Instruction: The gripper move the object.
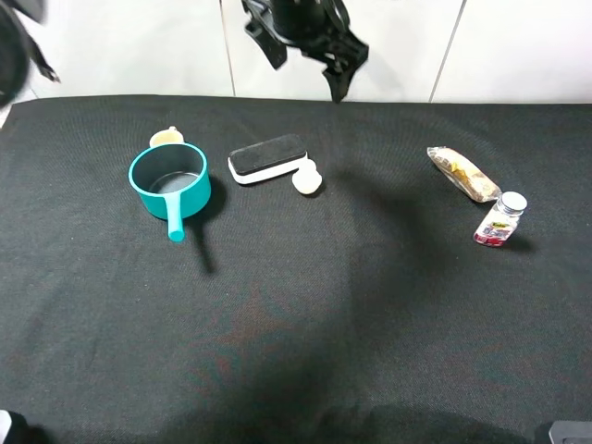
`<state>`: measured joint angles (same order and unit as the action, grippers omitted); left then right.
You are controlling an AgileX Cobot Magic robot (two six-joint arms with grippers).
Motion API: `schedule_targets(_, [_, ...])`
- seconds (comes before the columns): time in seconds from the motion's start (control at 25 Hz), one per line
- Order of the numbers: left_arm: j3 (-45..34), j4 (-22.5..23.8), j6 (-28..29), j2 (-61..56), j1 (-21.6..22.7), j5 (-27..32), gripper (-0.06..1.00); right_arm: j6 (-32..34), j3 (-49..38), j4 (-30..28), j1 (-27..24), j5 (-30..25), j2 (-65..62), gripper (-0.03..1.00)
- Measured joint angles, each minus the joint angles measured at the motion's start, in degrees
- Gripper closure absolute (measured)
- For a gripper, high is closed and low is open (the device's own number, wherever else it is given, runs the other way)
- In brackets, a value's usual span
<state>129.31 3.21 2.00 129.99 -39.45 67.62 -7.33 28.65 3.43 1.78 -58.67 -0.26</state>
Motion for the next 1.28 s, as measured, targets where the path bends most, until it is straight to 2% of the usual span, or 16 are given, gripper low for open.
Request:
schedule_targets(0.24, [-11.0,3.2,-0.3,-8.2,3.4,0.0,-0.05,0.0,0.0,0.0,0.0,0.0,0.0,0.27])
schedule_targets(0.56, [-36.4,4.6,-0.4,-26.3,11.8,-0.1,-0.05,0.0,0.0,0.0,0.0,0.0,0.0,0.27])
schedule_targets(0.84, [-58.3,5.8,-0.4,-45.8,21.8,-2.9,-0.05,0.0,0.0,0.0,0.0,0.0,0.0,0.27])
schedule_targets(1.12, [-77.8,6.0,-0.4,-65.9,35.7,-4.3,-0.05,0.0,0.0,0.0,0.0,0.0,0.0,0.27])
schedule_targets(1.28, [-87.5,6.0,-0.4,-79.9,40.3,-5.9,-0.05,0.0,0.0,0.0,0.0,0.0,0.0,0.27])
